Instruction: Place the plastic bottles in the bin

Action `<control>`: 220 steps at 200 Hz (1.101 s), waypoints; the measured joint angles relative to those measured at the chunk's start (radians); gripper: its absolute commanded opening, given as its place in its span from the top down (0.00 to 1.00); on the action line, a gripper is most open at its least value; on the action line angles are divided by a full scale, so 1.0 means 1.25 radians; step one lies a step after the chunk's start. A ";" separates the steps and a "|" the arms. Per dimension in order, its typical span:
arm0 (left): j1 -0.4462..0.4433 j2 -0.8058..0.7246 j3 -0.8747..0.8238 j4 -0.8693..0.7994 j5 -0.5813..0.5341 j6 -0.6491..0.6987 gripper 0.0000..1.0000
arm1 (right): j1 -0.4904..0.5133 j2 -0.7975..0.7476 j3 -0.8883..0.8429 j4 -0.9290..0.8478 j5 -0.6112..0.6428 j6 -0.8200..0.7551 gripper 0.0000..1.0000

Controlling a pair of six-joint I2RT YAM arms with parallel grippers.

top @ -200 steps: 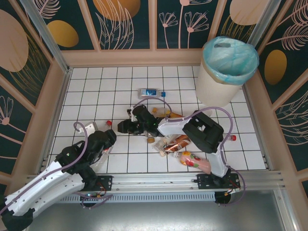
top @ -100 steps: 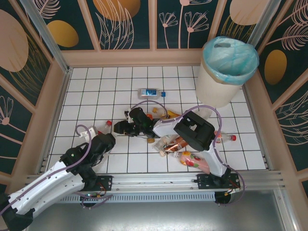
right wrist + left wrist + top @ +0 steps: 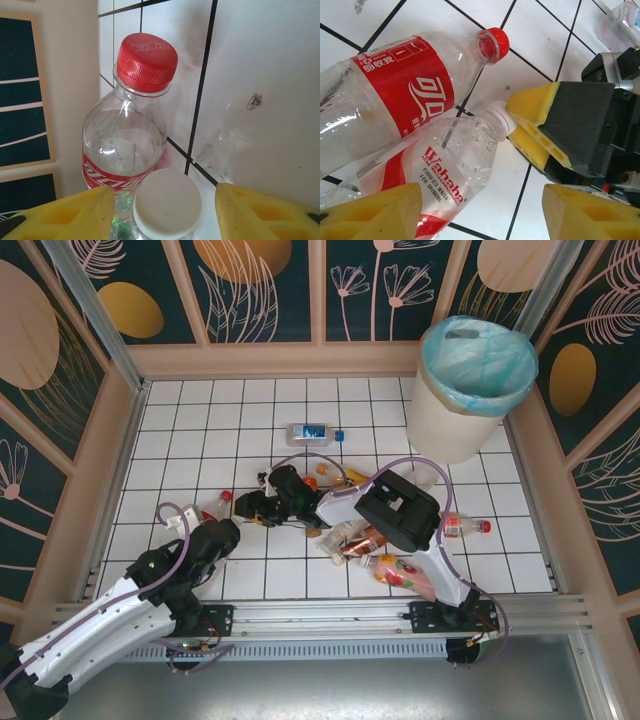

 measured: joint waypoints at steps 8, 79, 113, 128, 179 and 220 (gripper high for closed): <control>0.000 0.000 -0.003 0.000 0.001 -0.001 0.35 | 0.000 0.003 0.000 0.008 -0.004 0.004 0.44; 0.000 0.001 -0.010 0.008 0.004 -0.003 0.34 | 0.000 0.017 0.005 0.032 -0.027 0.034 0.44; 0.000 0.002 -0.014 0.013 0.012 -0.003 0.34 | 0.002 0.025 0.009 0.045 -0.033 0.046 0.45; 0.000 0.002 -0.014 0.013 0.012 -0.004 0.34 | 0.002 0.028 0.009 0.053 -0.035 0.050 0.46; 0.000 0.002 -0.014 0.018 0.012 -0.004 0.34 | 0.002 0.037 0.009 0.067 -0.037 0.065 0.52; 0.000 0.003 -0.014 0.018 0.012 -0.003 0.34 | 0.002 0.042 0.009 0.070 -0.039 0.067 0.63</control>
